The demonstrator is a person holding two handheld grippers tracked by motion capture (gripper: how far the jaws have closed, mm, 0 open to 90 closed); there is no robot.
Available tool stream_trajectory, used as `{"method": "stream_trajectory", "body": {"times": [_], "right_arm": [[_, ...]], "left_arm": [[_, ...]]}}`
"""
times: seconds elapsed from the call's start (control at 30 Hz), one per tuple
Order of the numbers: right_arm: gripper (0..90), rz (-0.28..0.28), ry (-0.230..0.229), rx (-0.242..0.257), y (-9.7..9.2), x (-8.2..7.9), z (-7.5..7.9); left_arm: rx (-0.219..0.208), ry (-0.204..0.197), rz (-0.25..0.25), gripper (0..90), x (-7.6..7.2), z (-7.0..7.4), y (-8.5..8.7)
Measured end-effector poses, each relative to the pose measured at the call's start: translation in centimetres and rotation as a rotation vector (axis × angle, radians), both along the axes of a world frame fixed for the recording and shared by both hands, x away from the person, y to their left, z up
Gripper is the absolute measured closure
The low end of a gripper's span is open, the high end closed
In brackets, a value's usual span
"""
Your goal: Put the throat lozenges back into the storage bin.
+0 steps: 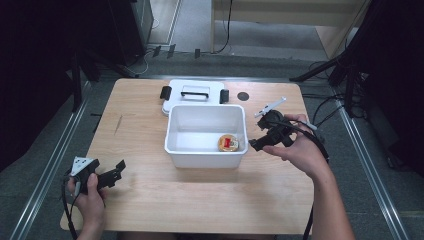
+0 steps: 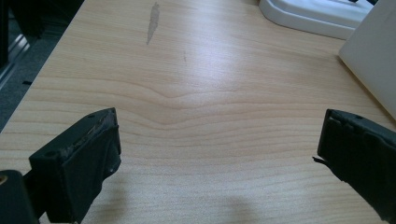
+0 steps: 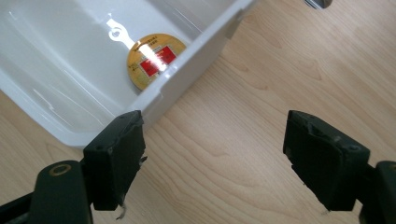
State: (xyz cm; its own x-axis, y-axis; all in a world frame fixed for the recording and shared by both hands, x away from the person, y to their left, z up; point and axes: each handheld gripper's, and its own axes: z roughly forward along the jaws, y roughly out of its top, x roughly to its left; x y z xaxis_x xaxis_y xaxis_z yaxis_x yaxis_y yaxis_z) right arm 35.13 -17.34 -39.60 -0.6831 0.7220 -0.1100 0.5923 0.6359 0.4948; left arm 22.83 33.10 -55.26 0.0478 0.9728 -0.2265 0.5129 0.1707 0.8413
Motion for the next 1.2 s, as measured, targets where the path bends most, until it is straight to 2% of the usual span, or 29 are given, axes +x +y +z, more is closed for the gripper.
{"method": "stream_trajectory", "body": {"times": [0.2,0.37,0.47,0.57,0.6,0.63,0.67,0.73,0.77,0.83,1.2], "right_arm": [[20.7,-0.065,-0.024,0.048,-1.7,-0.6,-1.5],[18.0,-0.115,-0.075,0.066,-2.5,-1.3,-3.1],[13.5,-0.172,-0.093,0.077,-2.9,-2.0,-4.3],[12.9,-0.207,-0.132,0.087,-3.4,-2.7,-5.3],[12.6,-0.23,-0.142,0.096,-3.6,-3.0,-5.8],[12.6,-0.23,-0.142,0.096,-3.6,-3.0,-5.8],[11.3,-0.258,-0.165,0.11,-4.1,-3.5,-6.5],[9.0,-0.267,-0.167,0.12,-4.4,-3.7,-6.8],[3.2,-0.276,-0.157,0.141,-4.9,-4.0,-7.5],[0.0,-0.284,-0.154,0.153,-5.5,-4.4,-8.2],[0.0,-0.379,-0.223,0.292,-9.6,-6.6,-11.0]], "left_arm": [[0.002,0.0,0.001,0.0,0.0,0.0,0.0],[0.002,-0.002,0.001,0.0,0.0,0.0,0.0],[0.003,-0.002,0.0,0.0,0.0,0.0,0.0],[0.004,-0.001,0.0,0.0,0.0,0.0,0.0],[0.004,-0.001,0.0,0.0,0.0,0.0,-0.1],[0.004,-0.001,0.0,0.0,0.0,0.0,-0.1],[0.006,-0.001,-0.001,0.0,0.0,0.0,-0.1],[0.006,-0.001,0.0,0.0,0.0,0.0,-0.1],[0.008,-0.002,0.0,0.0,0.0,0.0,-0.1],[0.008,-0.001,0.0,0.0,0.0,0.0,-0.1],[0.012,-0.003,-0.002,0.0,0.0,0.0,-0.1]]}}
